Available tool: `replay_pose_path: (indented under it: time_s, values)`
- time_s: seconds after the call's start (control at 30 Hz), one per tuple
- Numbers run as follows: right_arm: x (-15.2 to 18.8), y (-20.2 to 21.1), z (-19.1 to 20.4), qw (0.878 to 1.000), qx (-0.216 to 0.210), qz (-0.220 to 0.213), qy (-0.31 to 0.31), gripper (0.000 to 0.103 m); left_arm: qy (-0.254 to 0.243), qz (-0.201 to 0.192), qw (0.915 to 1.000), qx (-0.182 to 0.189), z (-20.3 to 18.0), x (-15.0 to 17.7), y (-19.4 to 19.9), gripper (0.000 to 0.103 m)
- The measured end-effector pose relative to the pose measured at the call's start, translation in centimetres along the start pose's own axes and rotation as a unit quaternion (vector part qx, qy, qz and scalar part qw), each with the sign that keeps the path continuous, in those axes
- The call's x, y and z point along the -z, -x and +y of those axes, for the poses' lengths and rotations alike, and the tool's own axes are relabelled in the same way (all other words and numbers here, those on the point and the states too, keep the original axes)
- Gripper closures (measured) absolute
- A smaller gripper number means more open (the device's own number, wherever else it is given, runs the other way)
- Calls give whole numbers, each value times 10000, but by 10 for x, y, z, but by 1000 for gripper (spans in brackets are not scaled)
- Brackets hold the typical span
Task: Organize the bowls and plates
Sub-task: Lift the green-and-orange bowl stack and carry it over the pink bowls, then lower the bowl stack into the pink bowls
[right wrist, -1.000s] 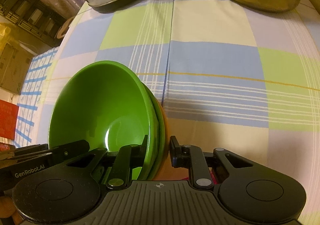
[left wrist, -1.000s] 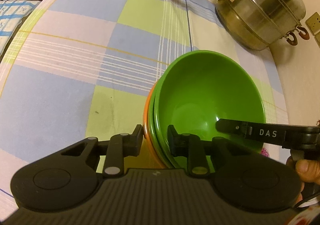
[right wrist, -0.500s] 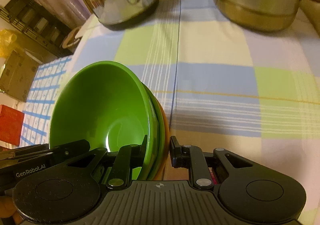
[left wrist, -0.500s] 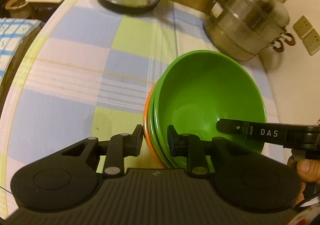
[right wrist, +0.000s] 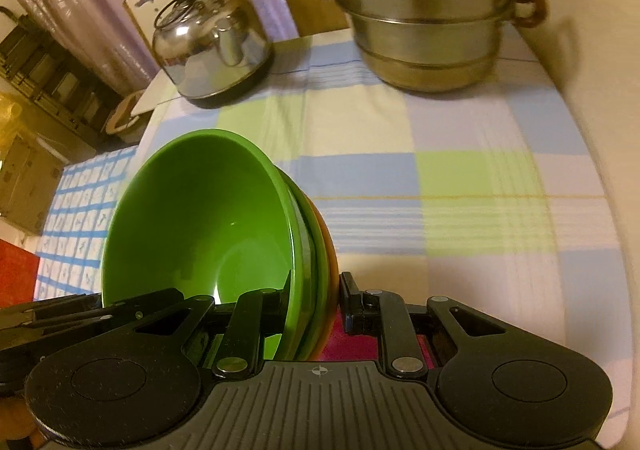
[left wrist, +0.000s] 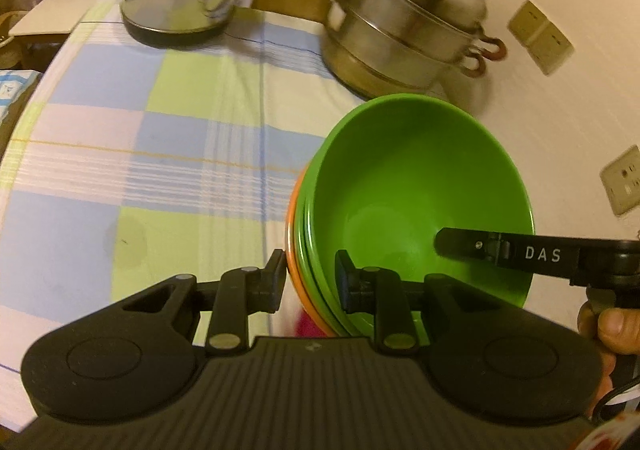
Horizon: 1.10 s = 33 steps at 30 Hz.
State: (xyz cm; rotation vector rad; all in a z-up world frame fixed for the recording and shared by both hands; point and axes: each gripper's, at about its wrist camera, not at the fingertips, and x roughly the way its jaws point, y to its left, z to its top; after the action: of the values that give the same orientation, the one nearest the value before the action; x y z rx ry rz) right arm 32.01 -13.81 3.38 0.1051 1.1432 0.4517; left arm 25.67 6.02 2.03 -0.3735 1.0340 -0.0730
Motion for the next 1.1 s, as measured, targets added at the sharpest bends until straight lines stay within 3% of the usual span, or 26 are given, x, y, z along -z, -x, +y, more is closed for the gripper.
replay_pose_path:
  time_s: [0.5,1.1]
  values:
    - [62,8,-54,9987,122,307,-400,84,-196,519,9985,24,-27,55,-32,81]
    - [83,-17,-78,9965,58,522,-644,84,-278,707,9971,-90,-29,65,-59,81]
